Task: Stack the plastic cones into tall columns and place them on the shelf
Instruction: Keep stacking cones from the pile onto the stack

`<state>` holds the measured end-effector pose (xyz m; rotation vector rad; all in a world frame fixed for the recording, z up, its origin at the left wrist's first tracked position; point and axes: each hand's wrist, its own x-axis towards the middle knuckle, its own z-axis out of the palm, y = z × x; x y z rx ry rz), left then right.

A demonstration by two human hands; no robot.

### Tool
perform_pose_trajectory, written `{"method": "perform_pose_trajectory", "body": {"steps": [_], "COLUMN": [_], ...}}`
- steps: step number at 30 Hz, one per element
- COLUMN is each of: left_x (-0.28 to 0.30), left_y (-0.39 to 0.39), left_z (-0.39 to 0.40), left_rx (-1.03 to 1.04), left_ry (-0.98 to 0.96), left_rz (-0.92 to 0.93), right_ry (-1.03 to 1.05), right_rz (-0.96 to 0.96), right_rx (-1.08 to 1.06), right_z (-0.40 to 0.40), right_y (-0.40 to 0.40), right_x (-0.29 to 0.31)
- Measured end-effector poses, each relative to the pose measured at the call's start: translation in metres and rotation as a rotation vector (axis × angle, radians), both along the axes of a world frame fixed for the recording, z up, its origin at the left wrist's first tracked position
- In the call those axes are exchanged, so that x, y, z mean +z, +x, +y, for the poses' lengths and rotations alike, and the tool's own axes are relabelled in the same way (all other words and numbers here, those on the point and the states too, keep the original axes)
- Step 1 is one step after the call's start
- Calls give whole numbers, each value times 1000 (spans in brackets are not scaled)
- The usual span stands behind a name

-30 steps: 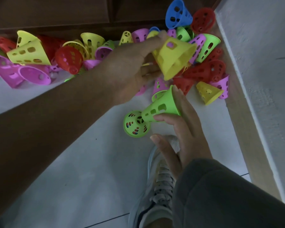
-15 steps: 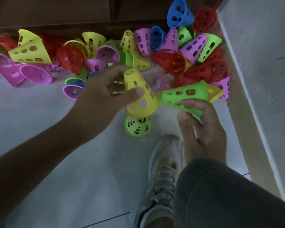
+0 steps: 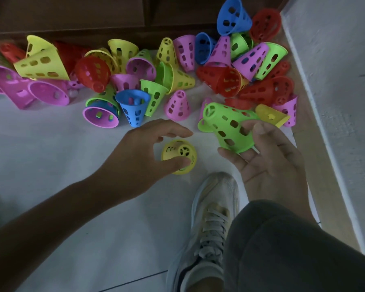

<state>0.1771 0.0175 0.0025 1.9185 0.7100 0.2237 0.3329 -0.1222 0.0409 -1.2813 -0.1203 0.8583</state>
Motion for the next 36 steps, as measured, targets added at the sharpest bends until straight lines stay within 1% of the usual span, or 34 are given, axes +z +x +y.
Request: {"method": "perform_pose_trajectory", "body": {"steps": [2, 6, 10, 14, 17, 20, 23, 25, 28, 32, 36], "left_x": [6, 18, 28, 24, 17, 8, -3, -12, -24, -35, -31], "left_y": [1, 5, 8, 7, 3, 0, -2, -2, 0, 6, 4], "left_z": [-1, -2, -6, -10, -11, -11, -13, -15, -18, -18, -16], "left_rx": [22, 86, 62, 40, 60, 55, 44, 19, 6, -22, -65], "left_ry": [-9, -67, -62, 7, 93, 170, 155, 136, 117, 151, 135], "left_rz": [-37, -137, -208, -209, -177, -95, 13, 63, 83, 109, 84], "right_ry": [19, 6, 66, 65, -42, -163, -228, -263, -331, -412, -447], "right_rz": [120, 279, 390, 425, 298, 160, 86, 37, -61, -256, -380], "right_rx": [13, 79, 199, 221, 200, 151, 119, 138, 177, 233, 230], "right_z": [4, 11, 13, 13, 9, 3, -4, -8, -11, -12, -10], "right_y": [-1, -5, -15, -21, -19, -12, -3, 3, 7, 13, 21], "right_x": [2, 7, 5, -1, -9, -16, -19, -23, -31, -40, -49]}}
